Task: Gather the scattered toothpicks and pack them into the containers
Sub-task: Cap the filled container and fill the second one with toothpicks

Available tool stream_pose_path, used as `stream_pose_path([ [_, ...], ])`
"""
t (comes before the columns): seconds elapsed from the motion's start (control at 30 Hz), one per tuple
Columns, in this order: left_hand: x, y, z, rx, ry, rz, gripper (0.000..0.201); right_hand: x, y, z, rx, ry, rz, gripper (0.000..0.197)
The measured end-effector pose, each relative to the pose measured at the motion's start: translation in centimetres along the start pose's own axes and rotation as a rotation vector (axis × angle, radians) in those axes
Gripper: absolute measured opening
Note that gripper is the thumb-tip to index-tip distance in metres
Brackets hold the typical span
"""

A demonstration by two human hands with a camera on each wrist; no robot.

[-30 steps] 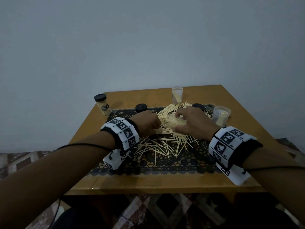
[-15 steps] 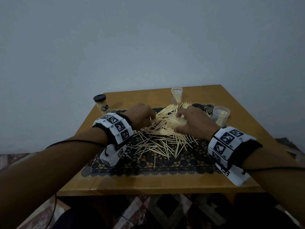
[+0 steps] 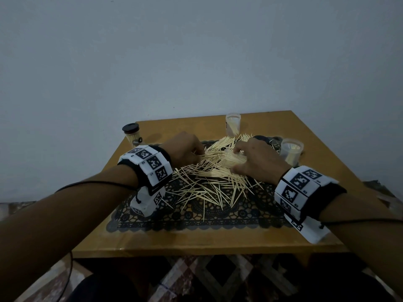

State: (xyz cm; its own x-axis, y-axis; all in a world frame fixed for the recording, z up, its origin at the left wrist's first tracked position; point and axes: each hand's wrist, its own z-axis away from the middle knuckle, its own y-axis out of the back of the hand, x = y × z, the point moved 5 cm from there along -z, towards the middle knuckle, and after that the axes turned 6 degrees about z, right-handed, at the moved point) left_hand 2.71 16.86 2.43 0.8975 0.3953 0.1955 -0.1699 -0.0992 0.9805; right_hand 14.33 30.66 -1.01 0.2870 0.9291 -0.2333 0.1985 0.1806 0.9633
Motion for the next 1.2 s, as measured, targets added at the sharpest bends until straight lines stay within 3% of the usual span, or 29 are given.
stream_pose_path([
  [0.53, 1.6, -1.5, -0.7, 0.024, -0.034, 0.086, 0.021, -0.9, -0.2, 0.2, -0.055, 0.101, -0.013, 0.053],
  [0.73, 1.9, -1.9, -1.1, 0.071, -0.03, 0.313, 0.033, -0.7, -0.3, 0.1, -0.053, 0.087, -0.007, 0.055],
  [1.03, 0.9, -1.5, 0.5, 0.16, -0.042, 0.275, 0.018, -0.4, -0.2, -0.1, 0.001, 0.081, -0.022, 0.053],
  [1.2, 1.4, -1.9, 0.7, 0.128, -0.05, 0.48, 0.023, -0.5, -0.2, -0.1, 0.007, 0.089, -0.047, 0.05],
])
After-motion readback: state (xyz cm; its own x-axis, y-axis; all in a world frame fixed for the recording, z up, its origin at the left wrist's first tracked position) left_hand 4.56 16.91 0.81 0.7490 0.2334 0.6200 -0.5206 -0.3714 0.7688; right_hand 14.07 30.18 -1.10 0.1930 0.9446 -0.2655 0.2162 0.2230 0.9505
